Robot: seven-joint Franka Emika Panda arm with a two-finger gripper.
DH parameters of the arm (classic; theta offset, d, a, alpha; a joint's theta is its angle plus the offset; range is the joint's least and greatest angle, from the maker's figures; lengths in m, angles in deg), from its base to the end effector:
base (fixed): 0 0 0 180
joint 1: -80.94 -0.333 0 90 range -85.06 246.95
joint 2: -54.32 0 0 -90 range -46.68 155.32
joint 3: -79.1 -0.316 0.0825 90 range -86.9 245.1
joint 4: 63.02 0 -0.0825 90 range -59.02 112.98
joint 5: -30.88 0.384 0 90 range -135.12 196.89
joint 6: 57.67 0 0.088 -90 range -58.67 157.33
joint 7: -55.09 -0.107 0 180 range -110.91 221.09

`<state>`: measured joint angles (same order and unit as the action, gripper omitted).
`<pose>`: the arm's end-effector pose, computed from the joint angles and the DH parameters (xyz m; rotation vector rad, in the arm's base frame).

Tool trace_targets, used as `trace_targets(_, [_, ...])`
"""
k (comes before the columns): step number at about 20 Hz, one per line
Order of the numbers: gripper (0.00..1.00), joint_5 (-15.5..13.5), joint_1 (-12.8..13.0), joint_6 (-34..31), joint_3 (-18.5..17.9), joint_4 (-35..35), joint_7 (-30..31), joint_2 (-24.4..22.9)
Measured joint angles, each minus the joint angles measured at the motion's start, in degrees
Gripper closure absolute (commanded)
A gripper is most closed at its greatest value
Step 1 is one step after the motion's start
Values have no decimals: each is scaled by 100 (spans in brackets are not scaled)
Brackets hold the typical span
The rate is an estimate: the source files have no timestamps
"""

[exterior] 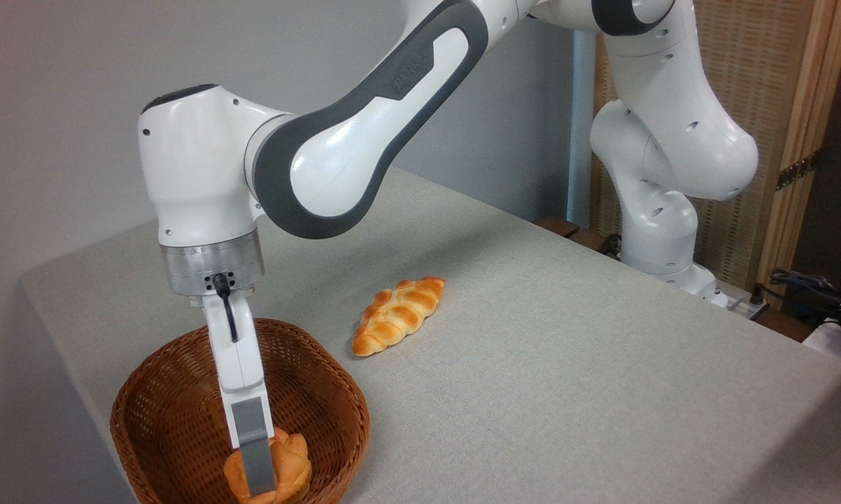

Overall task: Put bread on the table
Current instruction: 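Close the gripper on the round orange bun inside the basket, then lift the bun out of the basket and carry it beside the braided roll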

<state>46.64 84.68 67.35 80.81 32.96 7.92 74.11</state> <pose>0.6690 -0.0516 0.4195 -2.4792 1.4460 -0.1002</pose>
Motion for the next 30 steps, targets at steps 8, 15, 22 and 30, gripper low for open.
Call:
trace_targets(8, [64,1,0,0,7,1,0,1])
trace_targets(15, [64,1,1,0,18,-2,0,-1])
trace_targets(22, [64,-72,12,-480,123,-56,15,-236])
trace_targets(30, [64,-540,-118,-824,79,-92,15,-708])
